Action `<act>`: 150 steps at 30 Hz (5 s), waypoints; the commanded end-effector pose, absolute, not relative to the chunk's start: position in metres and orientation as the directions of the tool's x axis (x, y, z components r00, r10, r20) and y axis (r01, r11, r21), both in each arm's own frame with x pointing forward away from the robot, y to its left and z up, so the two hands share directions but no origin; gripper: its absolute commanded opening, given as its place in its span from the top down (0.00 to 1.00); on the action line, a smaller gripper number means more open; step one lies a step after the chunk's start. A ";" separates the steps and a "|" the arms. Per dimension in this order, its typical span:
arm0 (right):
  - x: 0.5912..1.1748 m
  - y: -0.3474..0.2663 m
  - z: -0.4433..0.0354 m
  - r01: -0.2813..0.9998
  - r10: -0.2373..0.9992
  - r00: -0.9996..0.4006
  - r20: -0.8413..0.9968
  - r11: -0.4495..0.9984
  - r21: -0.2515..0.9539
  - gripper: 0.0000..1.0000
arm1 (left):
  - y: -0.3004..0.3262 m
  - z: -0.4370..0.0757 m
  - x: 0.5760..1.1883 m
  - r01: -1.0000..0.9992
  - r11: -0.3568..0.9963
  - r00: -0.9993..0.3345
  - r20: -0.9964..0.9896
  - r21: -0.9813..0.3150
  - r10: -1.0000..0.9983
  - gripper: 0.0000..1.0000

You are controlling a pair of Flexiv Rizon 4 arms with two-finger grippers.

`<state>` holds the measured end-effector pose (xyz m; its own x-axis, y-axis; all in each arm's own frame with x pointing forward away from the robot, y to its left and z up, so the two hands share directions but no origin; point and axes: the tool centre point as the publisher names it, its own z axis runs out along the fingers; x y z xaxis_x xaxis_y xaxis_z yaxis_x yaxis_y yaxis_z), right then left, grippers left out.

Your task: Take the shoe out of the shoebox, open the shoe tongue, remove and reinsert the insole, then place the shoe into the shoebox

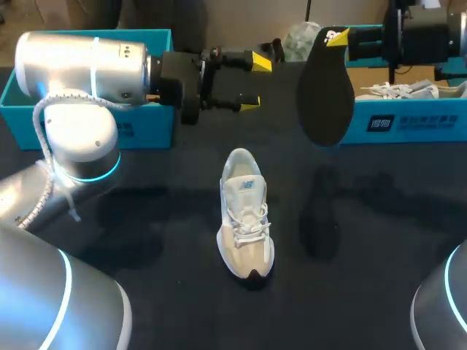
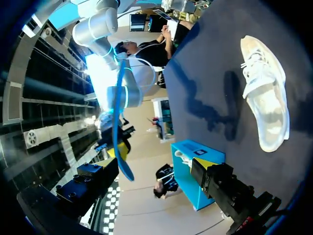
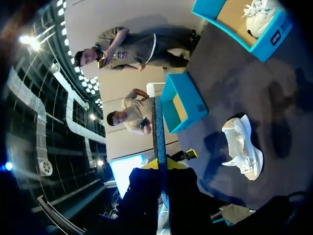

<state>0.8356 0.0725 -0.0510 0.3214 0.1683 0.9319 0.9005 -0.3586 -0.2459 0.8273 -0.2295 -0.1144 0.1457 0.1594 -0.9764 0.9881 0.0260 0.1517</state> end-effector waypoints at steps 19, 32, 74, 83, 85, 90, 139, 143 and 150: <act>0.878 0.131 -0.091 0.922 0.120 0.357 0.926 -0.204 -0.329 1.00 | -0.257 -0.103 0.820 0.990 0.029 0.141 -0.990 0.140 -0.019 0.20; 0.876 0.135 -0.095 0.920 0.113 0.372 0.921 -0.176 -0.350 1.00 | -0.265 -0.101 0.818 0.989 0.009 0.145 -0.989 0.145 -0.037 0.65; 0.813 0.065 -0.093 0.992 0.155 -0.079 0.985 -0.082 0.093 0.00 | -0.222 -0.097 0.813 0.998 -0.027 0.051 -0.997 0.052 -0.051 1.00; 0.813 0.064 -0.093 0.993 0.146 -0.087 0.985 -0.063 0.097 0.00 | -0.224 -0.096 0.814 0.997 -0.037 0.066 -0.998 0.067 -0.016 1.00; 0.813 0.064 -0.093 0.993 0.146 -0.087 0.985 -0.063 0.097 0.00 | -0.224 -0.096 0.814 0.997 -0.037 0.066 -0.998 0.067 -0.016 1.00; 0.813 0.064 -0.093 0.993 0.146 -0.087 0.985 -0.063 0.097 0.00 | -0.224 -0.096 0.814 0.997 -0.037 0.066 -0.998 0.067 -0.016 1.00; 0.813 0.064 -0.093 0.993 0.146 -0.087 0.985 -0.063 0.097 0.00 | -0.217 -0.111 0.824 -0.147 0.108 -0.961 0.168 -0.983 0.220 1.00; 0.813 0.064 -0.093 0.993 0.146 -0.087 0.985 -0.063 0.097 0.00 | -0.214 -0.108 0.827 -0.285 0.090 -0.937 0.297 -0.954 0.185 1.00; 0.813 0.064 -0.093 0.993 0.146 -0.087 0.985 -0.063 0.097 0.00 | -0.207 -0.102 0.827 -0.616 0.025 -0.770 0.609 -0.787 0.191 1.00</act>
